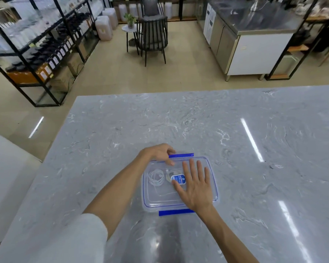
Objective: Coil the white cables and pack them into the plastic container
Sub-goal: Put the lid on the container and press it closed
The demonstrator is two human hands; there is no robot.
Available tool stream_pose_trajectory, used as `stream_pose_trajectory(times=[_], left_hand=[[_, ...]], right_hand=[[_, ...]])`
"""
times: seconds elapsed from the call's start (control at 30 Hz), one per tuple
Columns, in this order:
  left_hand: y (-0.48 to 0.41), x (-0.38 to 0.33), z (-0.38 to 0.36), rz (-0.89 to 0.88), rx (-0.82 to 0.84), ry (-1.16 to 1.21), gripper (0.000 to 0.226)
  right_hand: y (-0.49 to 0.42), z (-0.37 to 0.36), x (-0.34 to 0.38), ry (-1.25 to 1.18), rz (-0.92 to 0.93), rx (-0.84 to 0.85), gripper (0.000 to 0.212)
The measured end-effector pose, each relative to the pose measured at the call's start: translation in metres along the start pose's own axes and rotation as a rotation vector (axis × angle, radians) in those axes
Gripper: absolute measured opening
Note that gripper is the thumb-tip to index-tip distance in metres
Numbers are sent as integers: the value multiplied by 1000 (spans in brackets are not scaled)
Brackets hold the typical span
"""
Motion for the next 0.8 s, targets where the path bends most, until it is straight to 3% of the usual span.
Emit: stream_pose_trajectory(times=[0.1, 0.17, 0.43, 0.57, 0.63, 0.7, 0.73, 0.8], left_hand=[[7, 10, 2, -80, -314, 19, 53], [11, 14, -2, -98, -434, 6, 50], [16, 5, 5, -96, -560, 38, 39], [28, -4, -14, -25, -593, -164, 43], [49, -14, -31, -8, -698, -296, 54], [88, -21, -51, -91, -900, -303, 48], [109, -21, -65, -180, -993, -282, 39], [140, -12, -104, -337, -1075, -302, 32]], right_hand=[[-2, -4, 0, -3, -6, -30, 81], [-1, -6, 0, 9, -4, -32, 81], [-1, -4, 0, 10, 4, -33, 83], [0, -2, 3, 8, 10, 28, 84], [1, 3, 2, -164, 108, 91, 74], [16, 23, -6, -487, 265, 41, 60], [30, 34, -14, -542, 326, -34, 54], [61, 40, -24, -379, 425, -159, 50]])
Point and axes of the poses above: each hand's wrist, its own y-axis away from the middle knuckle, its own z-axis out of the back of the hand, x = y × z, the point moved 10 cm from there along -y, towards the middle knuckle, and after that the axes turned 15 degrees about x, right-handed, at the moved point
